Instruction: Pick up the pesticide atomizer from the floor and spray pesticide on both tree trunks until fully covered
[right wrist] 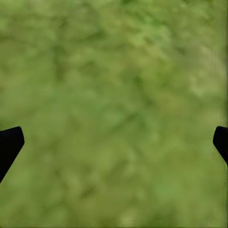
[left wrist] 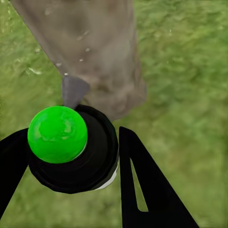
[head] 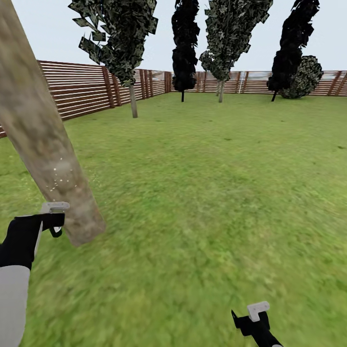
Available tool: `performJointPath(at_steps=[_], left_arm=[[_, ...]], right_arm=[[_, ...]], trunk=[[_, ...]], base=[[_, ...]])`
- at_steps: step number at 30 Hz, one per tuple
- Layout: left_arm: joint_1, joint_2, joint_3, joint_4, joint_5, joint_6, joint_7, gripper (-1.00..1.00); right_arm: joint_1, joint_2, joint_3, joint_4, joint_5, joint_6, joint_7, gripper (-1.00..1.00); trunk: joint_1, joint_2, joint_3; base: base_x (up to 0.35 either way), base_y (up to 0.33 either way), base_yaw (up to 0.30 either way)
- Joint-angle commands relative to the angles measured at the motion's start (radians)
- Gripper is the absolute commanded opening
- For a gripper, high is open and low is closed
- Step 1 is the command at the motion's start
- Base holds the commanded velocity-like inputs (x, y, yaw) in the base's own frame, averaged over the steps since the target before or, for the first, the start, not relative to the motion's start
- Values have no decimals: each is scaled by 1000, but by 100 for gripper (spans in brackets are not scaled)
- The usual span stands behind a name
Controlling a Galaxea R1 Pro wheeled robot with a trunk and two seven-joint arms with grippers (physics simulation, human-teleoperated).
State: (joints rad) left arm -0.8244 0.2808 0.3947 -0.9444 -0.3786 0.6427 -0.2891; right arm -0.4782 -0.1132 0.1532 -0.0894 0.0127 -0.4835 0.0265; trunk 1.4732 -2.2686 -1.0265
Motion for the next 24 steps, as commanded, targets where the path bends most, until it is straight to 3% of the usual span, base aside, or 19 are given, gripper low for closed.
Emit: performJointPath(at_steps=[1, 5, 8, 13, 18, 24], left_arm=[[-1, -1, 2, -1, -11, 2, -8, -100], [2, 0, 10, -1, -11, 2, 5, -100], [5, 0, 10, 23, -11, 0, 61, -100], [5, 1, 12, 24, -12, 0, 68, -100], [68, 18, 89, 23, -12, -9, 120, -100], [89, 9, 98, 61, -7, -15, 132, -100]], right_arm=[[0, 0, 0, 0, 1, -3, 3, 100], [0, 0, 0, 0, 1, -3, 3, 100], [0, 0, -1, 0, 1, -3, 1, 100], [0, -2, -1, 0, 1, -3, 1, 100], [0, -1, -1, 0, 0, -3, 1, 100], [0, 0, -1, 0, 0, -3, 3, 100]], trunk=[[0, 0, -1], [0, 0, -1], [0, 0, -1], [0, 0, -1], [0, 0, -1], [0, 0, -1]], base=[[265, -170, 198], [266, -169, 235], [256, -170, 44], [220, -194, 0], [180, -224, 7], [200, -214, 229]])
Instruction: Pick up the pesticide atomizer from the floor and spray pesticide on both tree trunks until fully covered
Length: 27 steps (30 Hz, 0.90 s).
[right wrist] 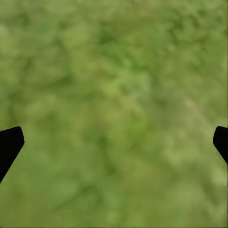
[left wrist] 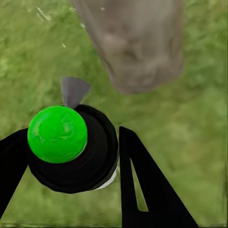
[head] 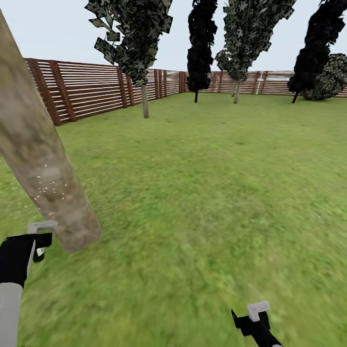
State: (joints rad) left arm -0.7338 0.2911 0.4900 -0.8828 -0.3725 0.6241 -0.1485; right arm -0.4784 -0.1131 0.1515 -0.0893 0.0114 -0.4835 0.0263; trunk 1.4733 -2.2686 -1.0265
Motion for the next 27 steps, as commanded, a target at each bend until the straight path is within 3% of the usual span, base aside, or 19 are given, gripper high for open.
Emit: performJointPath(at_steps=[1, 6, 11, 16, 17, 18, 20, 23, 27], left_arm=[[-1, -2, 2, 5, -12, 3, -8, -100], [-1, -1, 4, 16, -10, 1, -6, -100], [-1, -4, 35, 16, -11, 0, 9, -100], [22, -39, 35, 18, -9, -13, 21, -100], [25, -47, 35, 18, -10, -33, 22, -100], [28, -67, 36, 23, -13, -94, 26, -100], [29, -89, 34, 55, -11, -156, 77, -100], [30, -120, 32, 80, -12, -169, 99, -100], [30, -132, 31, 99, -16, -171, 105, -100]], right_arm=[[0, 0, 0, 0, 1, -3, 3, 100], [0, 0, 0, 0, 1, -3, 3, 100], [0, 0, 0, 0, 1, -3, 3, 100], [0, 0, 0, 0, 2, -3, 3, 100], [0, 0, 1, 0, 2, -3, 3, 100], [0, 0, 1, 0, 2, -3, 4, 100], [0, 0, 2, 0, 2, -3, 4, 100], [0, 0, 2, 0, 2, -3, 3, 100], [0, 0, 0, 0, 2, -3, 2, 100]], trunk=[[0, 0, -1], [0, 0, -1], [0, 0, -1], [0, 0, -1], [0, 0, -1], [0, 0, -1], [0, 0, -1], [0, 0, -1], [0, 0, -1]], base=[[242, -181, 274], [288, -111, 275], [315, -6, 276], [59, 0, 276], [4, -21, 276], [1, -152, 274], [28, -238, 223], [116, -265, 51], [157, -262, 2]])
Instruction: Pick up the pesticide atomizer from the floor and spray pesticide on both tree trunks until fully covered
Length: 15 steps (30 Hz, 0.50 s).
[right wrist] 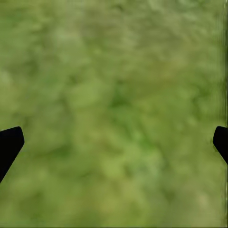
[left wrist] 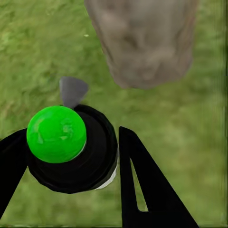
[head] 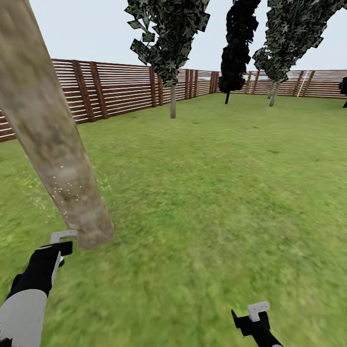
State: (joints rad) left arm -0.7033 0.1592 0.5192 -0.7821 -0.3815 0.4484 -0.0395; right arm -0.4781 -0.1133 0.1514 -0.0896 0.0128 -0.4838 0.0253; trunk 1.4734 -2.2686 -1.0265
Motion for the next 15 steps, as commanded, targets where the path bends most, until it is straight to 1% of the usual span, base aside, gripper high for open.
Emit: performJointPath(at_steps=[1, 2, 4, 6, 8, 12, 15], left_arm=[[-1, 0, 2, 5, -7, 4, 9, -100], [-1, 0, 1, 11, -2, 4, 51, -100], [-1, -6, -1, 16, 0, 4, 75, -100], [-1, -23, -1, 17, -1, 4, 77, -100], [-1, -30, -1, 17, -2, 4, 78, -100], [-1, -28, 6, 7, -5, 4, 79, -100], [-1, -25, 7, 5, -6, 4, 80, -100]], right_arm=[[-1, 0, 0, 1, 1, -3, 3, 100], [-1, 0, 1, 1, 1, -3, 3, 100], [-1, 0, 1, 1, 1, -3, 3, 100], [-1, 0, 2, 1, 1, -3, 4, 100], [-1, 0, 2, 1, 1, -3, 4, 100], [-1, 0, 2, 1, 1, -3, 4, 100], [-1, 0, 2, 1, 1, -3, 4, 100]], trunk=[[0, 0, -1], [0, 0, -1], [0, 0, -1], [0, 0, -1], [0, 0, -1], [0, 0, -1], [0, 0, -1]], base=[[160, -262, 0], [162, -260, 0], [166, -256, 0], [169, -253, 0], [169, -253, 0], [169, -252, 6], [169, -252, 174]])
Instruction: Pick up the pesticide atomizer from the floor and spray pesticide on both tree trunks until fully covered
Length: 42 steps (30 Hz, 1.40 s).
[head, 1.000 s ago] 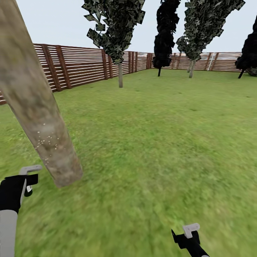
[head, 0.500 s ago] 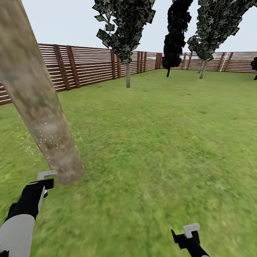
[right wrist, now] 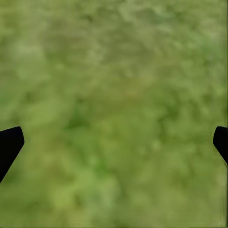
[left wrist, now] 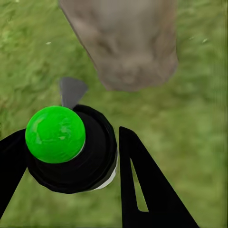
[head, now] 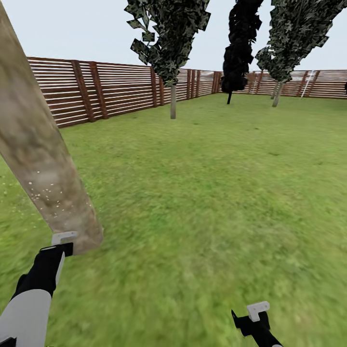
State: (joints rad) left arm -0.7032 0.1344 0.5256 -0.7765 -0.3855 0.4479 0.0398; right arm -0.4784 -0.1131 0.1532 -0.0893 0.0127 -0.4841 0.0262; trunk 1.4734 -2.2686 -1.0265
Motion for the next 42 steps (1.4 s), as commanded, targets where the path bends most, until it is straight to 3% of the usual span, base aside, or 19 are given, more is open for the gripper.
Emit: performJointPath(at_steps=[1, 7, 13, 27, 42], left_arm=[[-1, 1, 1, -1, -3, 5, 1, -100], [-1, -3, -3, 9, 5, 4, 68, -100], [-1, -6, -7, 10, 4, 3, 69, -100], [-1, -6, -7, 11, 4, 4, 69, -100], [-1, -6, -6, 12, -3, 5, 69, -100]], right_arm=[[0, 0, 0, 0, 1, -3, 3, 100], [0, 0, 0, 0, 1, -3, 3, 100], [0, 0, 0, 0, 1, -3, 3, 100], [0, 0, 0, 0, 1, -3, 3, 100], [0, 0, 0, 0, 1, -3, 3, 100]], trunk=[[0, 0, -1], [0, 0, -1], [0, 0, -1], [0, 0, -1], [0, 0, -1]], base=[[169, -252, 262], [169, -252, 274], [190, -237, 244], [173, -235, 25], [143, -243, 263]])
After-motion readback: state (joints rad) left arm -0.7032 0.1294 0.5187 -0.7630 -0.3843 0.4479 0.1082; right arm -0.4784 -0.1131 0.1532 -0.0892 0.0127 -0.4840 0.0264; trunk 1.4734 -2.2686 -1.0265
